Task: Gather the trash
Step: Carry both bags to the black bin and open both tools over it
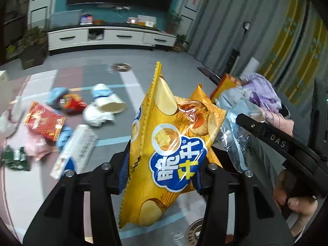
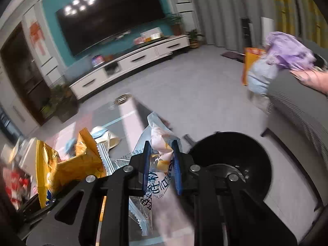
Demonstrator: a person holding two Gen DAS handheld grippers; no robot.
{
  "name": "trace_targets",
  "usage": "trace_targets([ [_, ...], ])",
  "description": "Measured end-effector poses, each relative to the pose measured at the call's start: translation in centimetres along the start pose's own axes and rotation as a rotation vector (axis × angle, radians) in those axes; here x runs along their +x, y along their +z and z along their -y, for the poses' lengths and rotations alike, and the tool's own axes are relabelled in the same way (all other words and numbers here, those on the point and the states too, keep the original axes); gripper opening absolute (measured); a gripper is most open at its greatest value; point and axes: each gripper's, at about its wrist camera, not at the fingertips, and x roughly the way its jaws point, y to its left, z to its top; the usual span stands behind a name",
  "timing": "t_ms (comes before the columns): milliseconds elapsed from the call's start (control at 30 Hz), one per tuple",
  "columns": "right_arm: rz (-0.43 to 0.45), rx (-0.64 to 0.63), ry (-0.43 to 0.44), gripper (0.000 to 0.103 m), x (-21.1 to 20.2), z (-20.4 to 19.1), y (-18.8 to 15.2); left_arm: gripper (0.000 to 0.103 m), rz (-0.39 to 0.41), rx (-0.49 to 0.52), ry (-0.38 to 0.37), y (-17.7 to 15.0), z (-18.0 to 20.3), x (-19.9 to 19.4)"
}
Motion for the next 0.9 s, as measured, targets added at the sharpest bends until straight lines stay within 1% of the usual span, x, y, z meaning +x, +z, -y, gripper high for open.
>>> trace_targets([
  [67,0.010,0.039,-0.034,0.021,-0.2,1.9,0.3,0.049,-0.015,0.033,-0.007,0.4,2.1,1.5],
  [167,0.016,0.106,-0.057,0.021,-0.7,4.8,0.3,0.050,-0.032,0.074,-0.012,0.6,4.3,3.3],
  [367,-0.005,0.235,-0.093,0.021,-0.3,9.7,0.1,0.050,-0.085,0.141,-0.032,0.9,8.5,6.9],
  [500,-0.052,0.315,-0.128,0.022,0.8,12.3,-0.4,0.050,-0.157,0.174,-0.039,0.5,10.4,10.3],
  [633,-0.114,0.362,-0.217,0.022,2.1,14.0,-1.0,0.050,-0.217,0.207,-0.030,-0.4,12.0,12.9],
  [733,-0.175,0.391,-0.255,0.022,3.4,14.9,-1.5,0.050,-0.255,0.250,-0.006,-1.3,13.0,14.7],
  [833,-0.227,0.390,-0.259,0.023,4.6,15.2,-1.8,0.051,-0.277,0.289,0.005,-2.2,14.1,16.0],
  [900,-0.244,0.391,-0.252,0.024,5.0,15.1,-2.0,0.054,-0.295,0.291,-0.002,-2.6,14.4,16.6],
])
